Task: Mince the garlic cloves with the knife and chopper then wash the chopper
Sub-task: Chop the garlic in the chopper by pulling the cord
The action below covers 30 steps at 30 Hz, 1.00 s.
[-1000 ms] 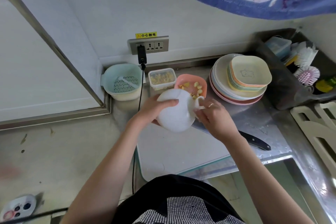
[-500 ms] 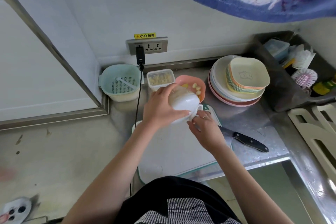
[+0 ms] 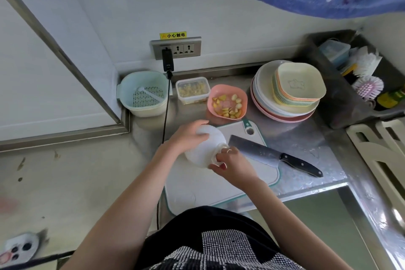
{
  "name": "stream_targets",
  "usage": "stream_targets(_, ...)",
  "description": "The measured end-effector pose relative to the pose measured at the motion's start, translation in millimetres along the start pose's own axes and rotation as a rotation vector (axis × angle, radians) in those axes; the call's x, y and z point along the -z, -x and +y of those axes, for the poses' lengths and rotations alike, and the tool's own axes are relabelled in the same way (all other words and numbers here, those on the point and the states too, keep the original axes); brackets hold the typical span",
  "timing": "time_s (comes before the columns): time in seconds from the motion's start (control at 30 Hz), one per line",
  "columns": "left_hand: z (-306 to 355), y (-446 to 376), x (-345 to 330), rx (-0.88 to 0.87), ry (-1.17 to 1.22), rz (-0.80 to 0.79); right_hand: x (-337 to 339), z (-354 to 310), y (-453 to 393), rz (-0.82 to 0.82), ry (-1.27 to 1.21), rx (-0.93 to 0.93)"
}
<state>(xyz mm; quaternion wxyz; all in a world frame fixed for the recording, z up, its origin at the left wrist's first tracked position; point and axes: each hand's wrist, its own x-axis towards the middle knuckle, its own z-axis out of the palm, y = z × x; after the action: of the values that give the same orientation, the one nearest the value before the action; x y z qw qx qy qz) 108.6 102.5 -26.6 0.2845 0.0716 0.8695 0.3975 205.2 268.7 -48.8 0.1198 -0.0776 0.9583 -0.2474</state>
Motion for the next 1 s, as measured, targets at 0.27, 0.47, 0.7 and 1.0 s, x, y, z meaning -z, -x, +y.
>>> stream_targets(0.27,11,17,-39,-0.135,-0.88,-0.151,-1,-9,-14,-0.045,-0.008,-0.05)
stream_targets(0.47,2,12,-41,-0.17,-0.798,-0.037,-5,9,3,0.119,0.241,-0.011)
stream_targets(0.7,0,10,-43,-0.182,-0.802,-0.013,2,83,76,0.002,0.362,-0.707)
stream_targets(1.0,7,12,-45,-0.144,-0.87,-0.003,27,63,50,0.046,0.263,-0.751)
